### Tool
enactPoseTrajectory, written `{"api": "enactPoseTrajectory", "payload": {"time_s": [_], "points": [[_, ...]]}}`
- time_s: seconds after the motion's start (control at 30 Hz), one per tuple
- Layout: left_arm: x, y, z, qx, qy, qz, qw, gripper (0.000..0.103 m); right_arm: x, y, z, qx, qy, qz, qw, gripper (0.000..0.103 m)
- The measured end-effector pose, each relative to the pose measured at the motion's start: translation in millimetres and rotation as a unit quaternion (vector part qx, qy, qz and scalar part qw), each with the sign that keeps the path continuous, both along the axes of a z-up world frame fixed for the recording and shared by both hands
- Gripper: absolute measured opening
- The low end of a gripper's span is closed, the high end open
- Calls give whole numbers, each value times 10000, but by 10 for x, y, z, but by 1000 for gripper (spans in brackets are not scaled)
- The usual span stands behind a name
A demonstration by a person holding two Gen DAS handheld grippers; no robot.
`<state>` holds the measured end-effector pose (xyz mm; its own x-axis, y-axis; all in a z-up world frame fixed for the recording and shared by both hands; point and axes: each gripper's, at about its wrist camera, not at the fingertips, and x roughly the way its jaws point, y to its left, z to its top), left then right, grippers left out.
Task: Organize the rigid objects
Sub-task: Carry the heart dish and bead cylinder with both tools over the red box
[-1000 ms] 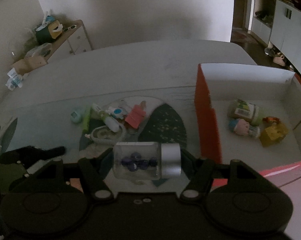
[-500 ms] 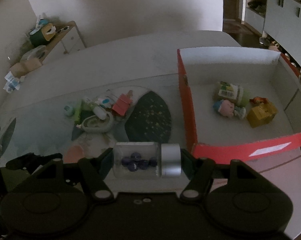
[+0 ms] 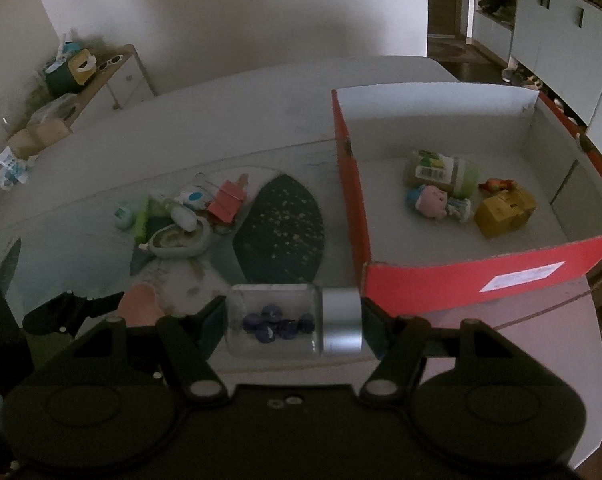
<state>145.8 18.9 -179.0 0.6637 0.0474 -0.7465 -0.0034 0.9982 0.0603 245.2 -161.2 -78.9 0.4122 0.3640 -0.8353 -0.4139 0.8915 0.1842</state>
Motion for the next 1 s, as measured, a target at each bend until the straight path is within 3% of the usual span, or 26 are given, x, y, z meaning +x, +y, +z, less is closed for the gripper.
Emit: {"api": "enactPoseTrajectory", "payload": {"time_s": [0.5,0.77,1.0], "points": [[77,-68,40,244,63,127,9996,75,-3,-37,57,-28,-74,-11,10000,69],[136,-75,363,-151,-3,353,9993,75,89,-143,204,19,-246,80,9997,69],[264,-242,686,-237,-96,441,9987,75,263,-326,308,88,-396,197,9990,69]]}}
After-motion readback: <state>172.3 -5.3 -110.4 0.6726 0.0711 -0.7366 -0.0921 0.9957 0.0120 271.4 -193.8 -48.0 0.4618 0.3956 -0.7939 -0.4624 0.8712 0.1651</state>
